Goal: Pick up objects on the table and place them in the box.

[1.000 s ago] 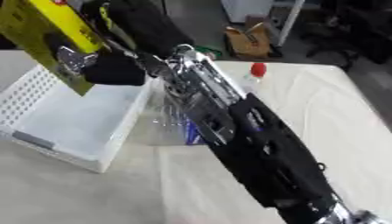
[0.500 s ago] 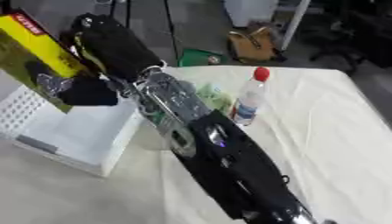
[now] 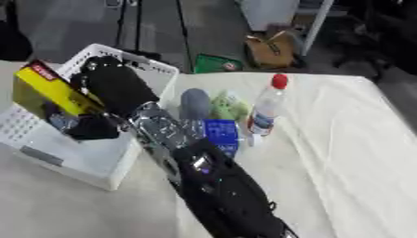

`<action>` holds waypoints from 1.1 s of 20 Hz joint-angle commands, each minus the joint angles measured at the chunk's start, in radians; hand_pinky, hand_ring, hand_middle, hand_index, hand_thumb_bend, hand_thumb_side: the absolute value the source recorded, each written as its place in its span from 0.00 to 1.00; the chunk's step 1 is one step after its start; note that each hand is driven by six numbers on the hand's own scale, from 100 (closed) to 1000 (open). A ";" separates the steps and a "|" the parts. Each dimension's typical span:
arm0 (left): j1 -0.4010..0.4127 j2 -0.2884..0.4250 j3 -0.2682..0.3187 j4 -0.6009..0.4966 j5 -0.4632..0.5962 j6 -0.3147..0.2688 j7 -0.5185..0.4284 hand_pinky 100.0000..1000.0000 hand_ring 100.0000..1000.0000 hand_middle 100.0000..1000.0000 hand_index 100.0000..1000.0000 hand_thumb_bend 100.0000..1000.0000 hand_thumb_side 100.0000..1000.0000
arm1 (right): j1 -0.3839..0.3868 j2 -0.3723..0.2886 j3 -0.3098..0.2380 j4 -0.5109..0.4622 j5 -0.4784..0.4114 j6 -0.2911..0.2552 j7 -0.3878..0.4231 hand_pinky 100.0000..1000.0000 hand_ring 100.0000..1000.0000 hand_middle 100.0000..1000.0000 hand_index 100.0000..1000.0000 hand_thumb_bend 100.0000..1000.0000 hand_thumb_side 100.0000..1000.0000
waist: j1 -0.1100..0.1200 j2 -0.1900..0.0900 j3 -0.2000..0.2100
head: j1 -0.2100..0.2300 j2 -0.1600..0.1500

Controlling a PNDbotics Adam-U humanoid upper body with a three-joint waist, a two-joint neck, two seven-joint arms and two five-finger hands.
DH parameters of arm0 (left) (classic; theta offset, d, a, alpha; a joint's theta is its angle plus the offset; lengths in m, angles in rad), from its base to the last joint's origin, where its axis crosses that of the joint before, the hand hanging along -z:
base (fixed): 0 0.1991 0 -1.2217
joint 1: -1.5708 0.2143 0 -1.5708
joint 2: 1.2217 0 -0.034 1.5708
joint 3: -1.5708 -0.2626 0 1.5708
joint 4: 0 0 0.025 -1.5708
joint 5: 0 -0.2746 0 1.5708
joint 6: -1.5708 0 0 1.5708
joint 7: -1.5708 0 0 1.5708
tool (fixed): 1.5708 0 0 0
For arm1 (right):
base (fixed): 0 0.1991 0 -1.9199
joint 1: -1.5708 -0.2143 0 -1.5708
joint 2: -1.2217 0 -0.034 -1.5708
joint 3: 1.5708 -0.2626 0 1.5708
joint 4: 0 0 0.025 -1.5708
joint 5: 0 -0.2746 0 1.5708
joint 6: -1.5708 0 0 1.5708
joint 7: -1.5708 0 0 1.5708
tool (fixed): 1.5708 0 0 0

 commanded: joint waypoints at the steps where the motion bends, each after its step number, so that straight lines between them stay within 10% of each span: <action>1: -0.007 0.003 -0.003 -0.018 0.005 -0.001 -0.007 0.79 0.78 0.76 0.75 0.00 0.66 | -0.020 0.009 -0.031 0.037 0.051 0.001 -0.034 0.86 0.83 0.34 0.58 0.09 0.93 | 0.011 -0.027 0.006 | 0.003 -0.018; 14: -0.007 0.000 -0.004 -0.018 0.005 0.001 -0.013 0.79 0.78 0.76 0.75 0.00 0.66 | -0.032 0.014 -0.073 0.103 0.138 -0.003 -0.084 0.87 0.85 0.42 0.63 0.21 1.00 | 0.015 -0.025 0.014 | 0.005 -0.027; 15: -0.007 0.000 -0.004 -0.018 0.006 0.001 -0.013 0.79 0.78 0.76 0.75 0.00 0.66 | -0.033 0.013 -0.071 0.105 0.145 -0.010 -0.077 0.89 0.90 0.63 0.86 0.40 1.00 | 0.015 -0.026 0.013 | 0.005 -0.026; 22: -0.006 0.000 -0.004 -0.018 0.007 0.001 -0.012 0.79 0.78 0.76 0.75 0.00 0.66 | -0.042 0.011 -0.079 0.093 0.177 -0.034 -0.016 0.92 0.95 0.75 0.98 0.46 1.00 | 0.016 -0.027 0.009 | 0.005 -0.023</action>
